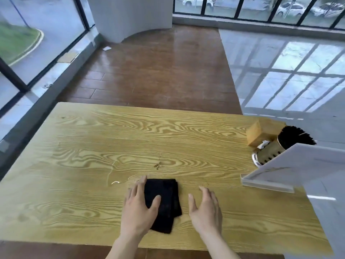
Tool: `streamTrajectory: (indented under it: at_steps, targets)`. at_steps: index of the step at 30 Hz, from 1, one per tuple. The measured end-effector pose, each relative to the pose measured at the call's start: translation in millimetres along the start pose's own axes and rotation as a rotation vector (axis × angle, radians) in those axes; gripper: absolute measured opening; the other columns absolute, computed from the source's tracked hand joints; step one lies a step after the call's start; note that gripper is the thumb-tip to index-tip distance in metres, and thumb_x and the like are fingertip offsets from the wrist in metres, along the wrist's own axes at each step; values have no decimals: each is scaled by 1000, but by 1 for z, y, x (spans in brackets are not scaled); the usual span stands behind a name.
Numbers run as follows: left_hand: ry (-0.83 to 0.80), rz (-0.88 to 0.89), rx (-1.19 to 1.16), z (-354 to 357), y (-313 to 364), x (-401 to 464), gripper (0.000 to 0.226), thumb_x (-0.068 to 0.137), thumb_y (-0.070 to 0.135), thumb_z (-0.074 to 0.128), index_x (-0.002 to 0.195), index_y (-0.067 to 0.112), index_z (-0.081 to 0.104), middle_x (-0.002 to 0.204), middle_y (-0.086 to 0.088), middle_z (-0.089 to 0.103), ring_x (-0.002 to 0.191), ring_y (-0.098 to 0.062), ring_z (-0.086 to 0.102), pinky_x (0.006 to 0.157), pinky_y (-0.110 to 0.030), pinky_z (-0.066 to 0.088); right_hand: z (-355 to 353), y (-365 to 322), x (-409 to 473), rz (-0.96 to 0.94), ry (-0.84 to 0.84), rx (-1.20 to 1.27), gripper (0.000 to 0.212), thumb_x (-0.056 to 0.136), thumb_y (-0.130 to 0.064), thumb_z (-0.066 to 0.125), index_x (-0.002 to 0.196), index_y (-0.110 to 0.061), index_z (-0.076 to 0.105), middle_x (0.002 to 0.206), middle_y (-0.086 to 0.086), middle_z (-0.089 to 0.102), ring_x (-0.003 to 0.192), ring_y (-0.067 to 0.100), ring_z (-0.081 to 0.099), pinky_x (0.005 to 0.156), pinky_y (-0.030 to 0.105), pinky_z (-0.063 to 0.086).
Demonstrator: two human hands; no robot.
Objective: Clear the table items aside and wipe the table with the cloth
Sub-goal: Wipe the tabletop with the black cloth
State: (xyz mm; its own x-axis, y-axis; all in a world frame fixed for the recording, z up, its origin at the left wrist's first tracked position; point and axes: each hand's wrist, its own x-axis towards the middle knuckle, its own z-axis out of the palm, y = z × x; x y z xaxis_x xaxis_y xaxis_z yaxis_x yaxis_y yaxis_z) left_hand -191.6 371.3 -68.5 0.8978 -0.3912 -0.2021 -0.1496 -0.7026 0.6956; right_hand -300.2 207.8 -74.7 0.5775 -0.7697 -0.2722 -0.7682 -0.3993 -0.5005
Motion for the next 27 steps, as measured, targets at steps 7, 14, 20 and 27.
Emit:
streamTrajectory:
  at_steps: [7,14,20,27]
  targets:
    - [79,131,215,-22,-84,28,84,89,69,38,159,30,15,167,11,16,156,-6,3,128,-38,3,97,-51,-19,-323,85,-207,63,95,-63,39,139,-21,54,152,1,47,148,21,34,118,39,36]
    - [129,109,290,-35,-140,57,92,86,73,40,160,26,12,169,2,16,157,-11,1,127,-44,5,156,-62,-22,-341,27,-336,101,87,-82,31,161,-14,15,170,10,5,157,24,-1,124,46,13]
    - [165,75,300,-44,-162,91,99,83,75,40,161,25,7,170,1,10,157,-14,0,127,-46,2,169,-55,-6,-341,99,-339,94,88,-54,60,161,-18,13,171,2,6,158,22,5,124,48,19]
    - [166,7,304,-45,-180,122,92,87,76,23,160,22,9,170,1,13,157,-12,-1,127,-47,5,169,-57,63,-197,387,81,56,100,-28,46,154,-17,38,161,-4,37,154,14,24,125,47,19]
